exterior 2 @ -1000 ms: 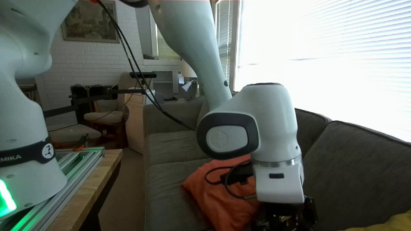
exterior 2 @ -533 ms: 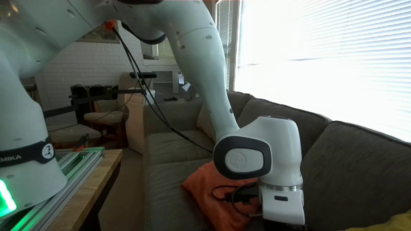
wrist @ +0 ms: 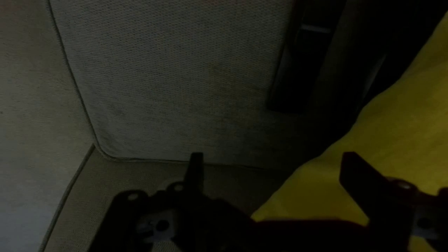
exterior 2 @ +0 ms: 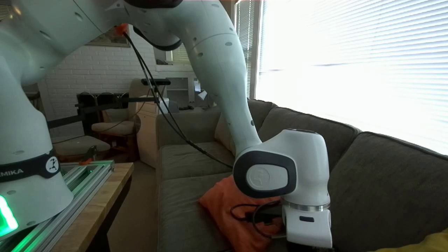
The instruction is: Put the remote on the right armrest
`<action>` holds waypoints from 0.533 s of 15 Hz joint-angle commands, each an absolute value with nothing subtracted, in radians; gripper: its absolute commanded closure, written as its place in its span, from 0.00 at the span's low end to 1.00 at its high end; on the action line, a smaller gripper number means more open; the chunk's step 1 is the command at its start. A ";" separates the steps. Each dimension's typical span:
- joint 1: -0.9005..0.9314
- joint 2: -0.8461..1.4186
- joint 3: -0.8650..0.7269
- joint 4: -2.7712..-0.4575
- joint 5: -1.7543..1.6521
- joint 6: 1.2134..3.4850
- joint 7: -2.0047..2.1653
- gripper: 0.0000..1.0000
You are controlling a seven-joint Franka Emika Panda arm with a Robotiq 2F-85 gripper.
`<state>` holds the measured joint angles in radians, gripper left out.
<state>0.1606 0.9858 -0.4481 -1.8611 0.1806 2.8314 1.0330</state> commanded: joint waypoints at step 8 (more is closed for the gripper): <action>0.161 1.152 -0.388 -1.765 0.146 2.836 1.027 0.00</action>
